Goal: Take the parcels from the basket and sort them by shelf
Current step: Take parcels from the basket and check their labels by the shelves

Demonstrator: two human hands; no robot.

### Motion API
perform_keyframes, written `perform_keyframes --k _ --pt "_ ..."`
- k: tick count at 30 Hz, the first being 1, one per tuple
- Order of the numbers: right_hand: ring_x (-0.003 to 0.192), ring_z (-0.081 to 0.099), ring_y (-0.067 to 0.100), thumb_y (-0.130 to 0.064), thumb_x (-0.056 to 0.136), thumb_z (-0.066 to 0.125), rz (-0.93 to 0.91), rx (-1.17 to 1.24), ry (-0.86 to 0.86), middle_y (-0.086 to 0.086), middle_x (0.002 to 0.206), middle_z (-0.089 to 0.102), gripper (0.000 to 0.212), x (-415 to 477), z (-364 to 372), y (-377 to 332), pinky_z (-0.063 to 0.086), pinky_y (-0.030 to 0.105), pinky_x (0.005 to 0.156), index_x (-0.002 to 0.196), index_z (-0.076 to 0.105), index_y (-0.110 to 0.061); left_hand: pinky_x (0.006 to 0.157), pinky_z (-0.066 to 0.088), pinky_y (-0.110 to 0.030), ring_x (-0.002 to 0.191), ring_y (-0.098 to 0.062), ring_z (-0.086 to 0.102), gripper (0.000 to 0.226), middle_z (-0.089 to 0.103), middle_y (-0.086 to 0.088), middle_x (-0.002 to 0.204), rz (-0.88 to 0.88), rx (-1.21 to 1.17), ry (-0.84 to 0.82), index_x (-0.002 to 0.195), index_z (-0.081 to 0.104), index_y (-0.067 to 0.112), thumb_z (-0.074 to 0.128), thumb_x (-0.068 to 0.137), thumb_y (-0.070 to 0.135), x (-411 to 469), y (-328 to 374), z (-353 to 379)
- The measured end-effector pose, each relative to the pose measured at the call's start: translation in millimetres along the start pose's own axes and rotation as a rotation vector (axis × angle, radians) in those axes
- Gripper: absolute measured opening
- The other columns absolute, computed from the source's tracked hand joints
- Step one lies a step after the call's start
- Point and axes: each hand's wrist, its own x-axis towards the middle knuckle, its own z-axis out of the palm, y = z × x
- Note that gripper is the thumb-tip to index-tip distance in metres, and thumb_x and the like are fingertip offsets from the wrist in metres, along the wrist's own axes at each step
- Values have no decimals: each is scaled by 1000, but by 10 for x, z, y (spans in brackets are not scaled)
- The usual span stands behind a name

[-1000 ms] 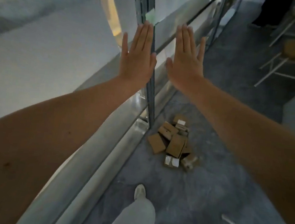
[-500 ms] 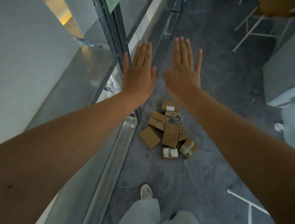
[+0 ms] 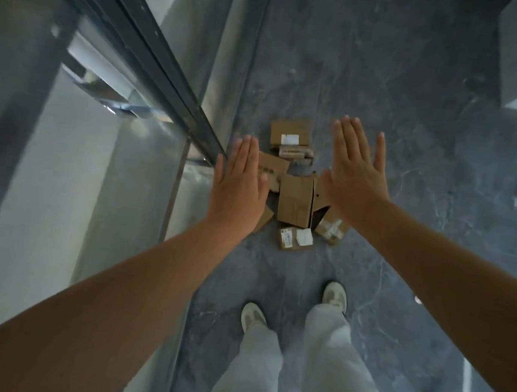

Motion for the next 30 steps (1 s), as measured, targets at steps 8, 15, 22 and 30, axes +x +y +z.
perform_keyframes --k 8,15,22,30 --pt "151 -10 20 -29 101 32 16 102 -265 8 165 -5 70 132 2240 280 -6 48 121 155 -5 -8 123 8 -39 151 -22 8 56 14 -11 163 -191 -92 -205 155 13 5 32 105 24 224 -410 2094" --pt "151 7 26 -31 101 42 -100 240 -739 10 163 11 69 32 4146 520 16 46 121 156 7 -8 85 37 -34 111 -35 55 39 57 -20 113 -652 -469 -427 114 55 1 29 106 28 208 -623 3980" --pt "124 44 32 -10 92 53 159 485 -748 9 148 15 61 151 5154 513 49 38 98 146 24 -2 79 39 -28 105 -26 51 41 52 -22 136 -872 -583 -631 131 54 0 28 106 20 471 -695 5040" --pt "138 31 38 -15 92 50 487 549 -979 18 156 17 59 293 5167 209 33 43 114 147 32 -4 108 42 -43 121 -31 55 34 58 -19 132 -1036 -899 -641 126 58 1 38 101 13 331 -665 4954"
